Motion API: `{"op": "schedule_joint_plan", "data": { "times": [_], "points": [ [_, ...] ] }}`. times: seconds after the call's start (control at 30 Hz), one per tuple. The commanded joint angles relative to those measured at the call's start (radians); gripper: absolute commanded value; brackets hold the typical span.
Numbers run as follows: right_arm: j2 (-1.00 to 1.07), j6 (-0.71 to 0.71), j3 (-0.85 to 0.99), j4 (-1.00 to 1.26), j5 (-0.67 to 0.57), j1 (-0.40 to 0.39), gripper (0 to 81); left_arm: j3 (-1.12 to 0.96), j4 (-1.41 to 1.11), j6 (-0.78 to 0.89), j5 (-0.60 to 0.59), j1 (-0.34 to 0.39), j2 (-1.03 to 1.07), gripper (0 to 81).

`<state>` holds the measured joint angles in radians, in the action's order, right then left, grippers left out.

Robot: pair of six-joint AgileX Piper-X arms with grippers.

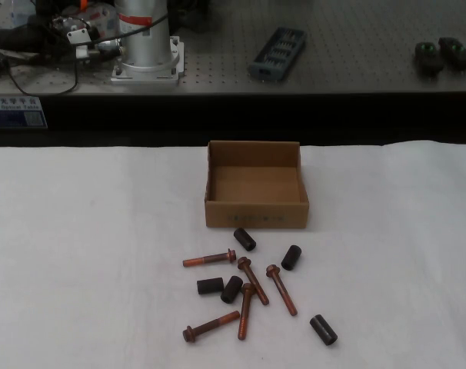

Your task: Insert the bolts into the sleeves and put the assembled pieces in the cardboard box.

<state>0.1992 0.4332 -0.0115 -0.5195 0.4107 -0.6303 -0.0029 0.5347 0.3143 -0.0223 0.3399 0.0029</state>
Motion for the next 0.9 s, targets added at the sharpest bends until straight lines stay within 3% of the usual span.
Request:
{"op": "schedule_joint_plan", "data": {
  "times": [0.0, 0.67, 0.87],
  "points": [
    [-0.009, 0.000, 0.011, 0.001, -0.002, 0.000, 33.1, 0.003, 0.085, -0.011, 0.008, -0.002, -0.003, 0.6],
    [-0.009, 0.000, 0.011, 0.001, -0.002, 0.000, 33.1, 0.003, 0.085, 0.000, 0.008, -0.002, -0.003, 0.6],
    [-0.009, 0.000, 0.011, 0.003, -0.002, 0.000, 33.1, 0.003, 0.074, 0.229, 0.008, -0.002, -0.003, 0.6]
  ]
}}
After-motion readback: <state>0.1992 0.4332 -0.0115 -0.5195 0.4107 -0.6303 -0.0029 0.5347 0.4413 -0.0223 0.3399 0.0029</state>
